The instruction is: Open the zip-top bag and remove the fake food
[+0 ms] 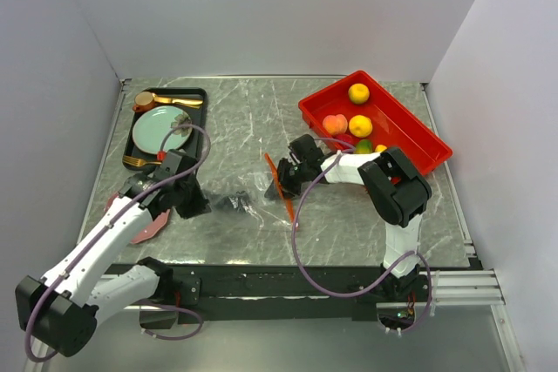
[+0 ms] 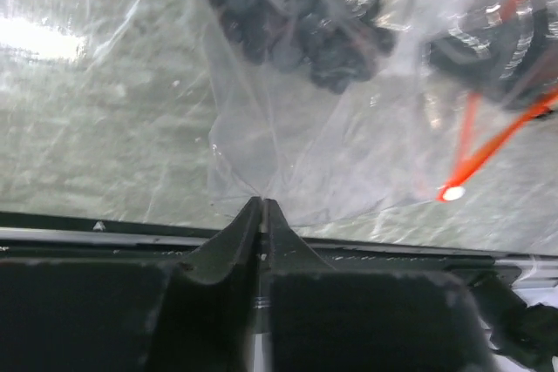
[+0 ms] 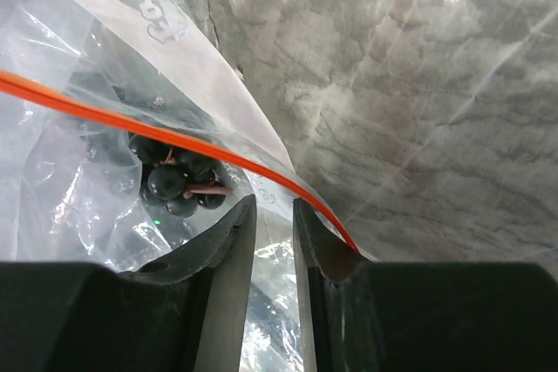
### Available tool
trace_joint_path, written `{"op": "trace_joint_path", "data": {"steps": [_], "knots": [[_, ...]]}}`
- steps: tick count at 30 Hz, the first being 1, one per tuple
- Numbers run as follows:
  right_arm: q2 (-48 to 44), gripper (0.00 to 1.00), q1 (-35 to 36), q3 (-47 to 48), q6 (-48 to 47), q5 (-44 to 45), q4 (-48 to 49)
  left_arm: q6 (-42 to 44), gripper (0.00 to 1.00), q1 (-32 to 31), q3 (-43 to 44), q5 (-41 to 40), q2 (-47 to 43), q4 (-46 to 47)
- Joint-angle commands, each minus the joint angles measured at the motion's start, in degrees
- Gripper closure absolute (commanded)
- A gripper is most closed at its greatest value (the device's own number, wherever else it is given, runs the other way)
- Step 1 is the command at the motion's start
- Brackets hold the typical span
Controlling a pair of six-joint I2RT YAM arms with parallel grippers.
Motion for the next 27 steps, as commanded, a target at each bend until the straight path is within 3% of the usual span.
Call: {"op": "trace_joint_path", "data": {"steps": [1,2,4,7,14,18,23,27], "knots": [[-0.67,0.68,0.59,2.63,-3.86,3.36,-3.77,-0.41,0.69,0.20,0.62,2.42,-0.96,3.11],[-1.20,0.68,0.68,2.98,-3.96,3.36,-4.22,-0.23,0.61,0.12,1.84,2.60,-1.40,3.54],[-1.90,0.68,0.85,3.34,-3.70,3.28,-4.23,-0.05,0.53,0.20,3.34,2.60,-1.50,3.73],[-2.61,0.69,1.03,3.69,-3.08,2.40,-4.05,-0.05,0.51,0.20,6.59,3.30,-0.62,2.41],[-5.16,0.70,1.29,5.09,-3.08,0.64,-4.93,-1.63,0.75,0.64,9.58,3.21,0.96,2.06],[-6.21,0.70,1.47,5.36,-2.38,-0.94,-4.15,-2.16,0.80,0.73,10.03,2.87,1.93,3.80],[-4.37,0.71,2.17,7.64,-1.93,-2.17,-4.92,-4.62,0.96,1.43,1.25,6.29,6.41,14.06],[-3.05,0.71,3.31,8.43,-2.02,-2.00,-5.28,-5.94,0.99,1.52,-3.24,4.80,9.48,19.54]]}}
